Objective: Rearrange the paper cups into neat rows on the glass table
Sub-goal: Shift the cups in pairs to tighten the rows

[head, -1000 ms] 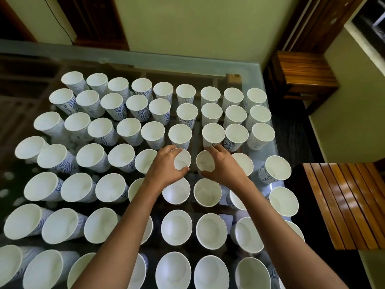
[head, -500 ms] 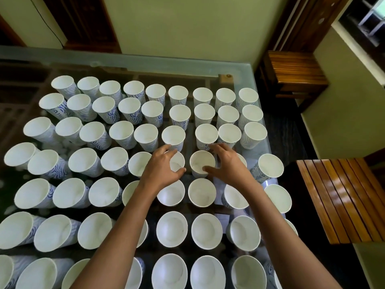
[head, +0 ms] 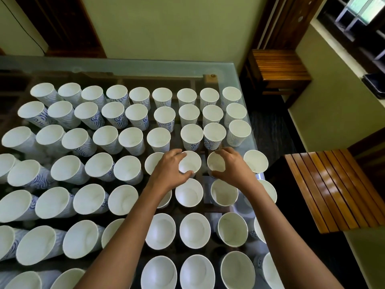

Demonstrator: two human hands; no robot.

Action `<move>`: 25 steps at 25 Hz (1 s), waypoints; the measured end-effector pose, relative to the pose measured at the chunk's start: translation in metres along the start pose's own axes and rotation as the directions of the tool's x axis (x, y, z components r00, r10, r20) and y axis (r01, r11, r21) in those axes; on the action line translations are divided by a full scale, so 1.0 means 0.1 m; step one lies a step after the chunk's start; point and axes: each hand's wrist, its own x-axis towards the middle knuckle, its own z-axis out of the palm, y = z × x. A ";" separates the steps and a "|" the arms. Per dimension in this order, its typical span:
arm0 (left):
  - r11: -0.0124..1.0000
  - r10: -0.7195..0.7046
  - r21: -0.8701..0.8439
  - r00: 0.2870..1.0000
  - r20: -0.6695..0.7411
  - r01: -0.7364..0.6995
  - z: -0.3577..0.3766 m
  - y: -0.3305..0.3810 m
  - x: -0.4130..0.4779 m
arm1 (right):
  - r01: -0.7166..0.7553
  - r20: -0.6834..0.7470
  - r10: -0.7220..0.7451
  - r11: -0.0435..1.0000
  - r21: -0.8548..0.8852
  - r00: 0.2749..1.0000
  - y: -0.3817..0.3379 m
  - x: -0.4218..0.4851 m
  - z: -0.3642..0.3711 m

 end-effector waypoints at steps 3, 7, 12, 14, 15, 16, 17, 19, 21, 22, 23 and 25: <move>1.000 0.002 0.001 1.000 0.007 -0.002 0.00 -0.01 0.00 | -0.012 -0.002 0.012 1.000 -0.011 1.000 0.01 0.00 0.01; 1.000 0.004 -0.009 1.000 -0.019 -0.004 0.00 0.00 -0.04 | -0.008 0.042 0.009 0.999 -0.032 0.999 0.00 0.02 -0.02; 1.000 -0.015 -0.018 0.994 -0.106 0.013 -0.17 -0.16 -0.23 | 0.048 -0.012 -0.049 0.998 -0.040 0.999 -0.11 -0.01 -0.01; 0.998 -0.061 -0.022 0.986 -0.158 0.058 -0.31 -0.34 -0.33 | 0.096 -0.049 -0.096 0.995 0.004 0.994 -0.31 0.00 0.04; 0.996 -0.087 -0.018 0.981 -0.174 0.085 -0.39 -0.45 -0.38 | 0.123 -0.050 -0.121 0.992 0.024 0.991 -0.45 0.01 0.08; 0.994 -0.107 -0.013 0.977 -0.185 0.106 -0.47 -0.57 -0.43 | 0.152 -0.043 -0.150 0.988 0.041 0.988 -0.61 0.03 0.12; 0.993 -0.121 -0.009 0.974 -0.191 0.122 -0.55 -0.70 -0.47 | 0.182 -0.034 -0.181 0.982 0.055 0.983 -0.77 0.04 0.19; 0.989 -0.142 0.006 0.972 -0.188 0.146 -0.71 -0.94 -0.52 | 0.230 -0.015 -0.229 0.971 0.064 0.973 -1.06 0.07 0.32; 0.989 -0.144 0.012 0.974 -0.173 0.148 -0.88 -1.20 -0.53 | 0.241 0.009 -0.242 0.968 0.067 0.970 -1.35 0.12 0.47; 0.990 -0.134 0.012 0.978 -0.158 0.138 -0.96 -1.33 -0.52 | 0.238 0.010 -0.240 0.969 0.071 0.971 -1.49 0.14 0.53; 0.993 -0.117 0.017 0.983 -0.138 0.120 -1.04 -1.45 -0.51 | 0.228 0.006 -0.229 0.971 0.066 0.973 -1.62 0.18 0.60; 0.997 -0.066 0.032 0.994 -0.090 0.070 -1.17 -1.67 -0.48 | 0.178 0.010 -0.179 0.983 0.045 0.984 -1.85 0.25 0.71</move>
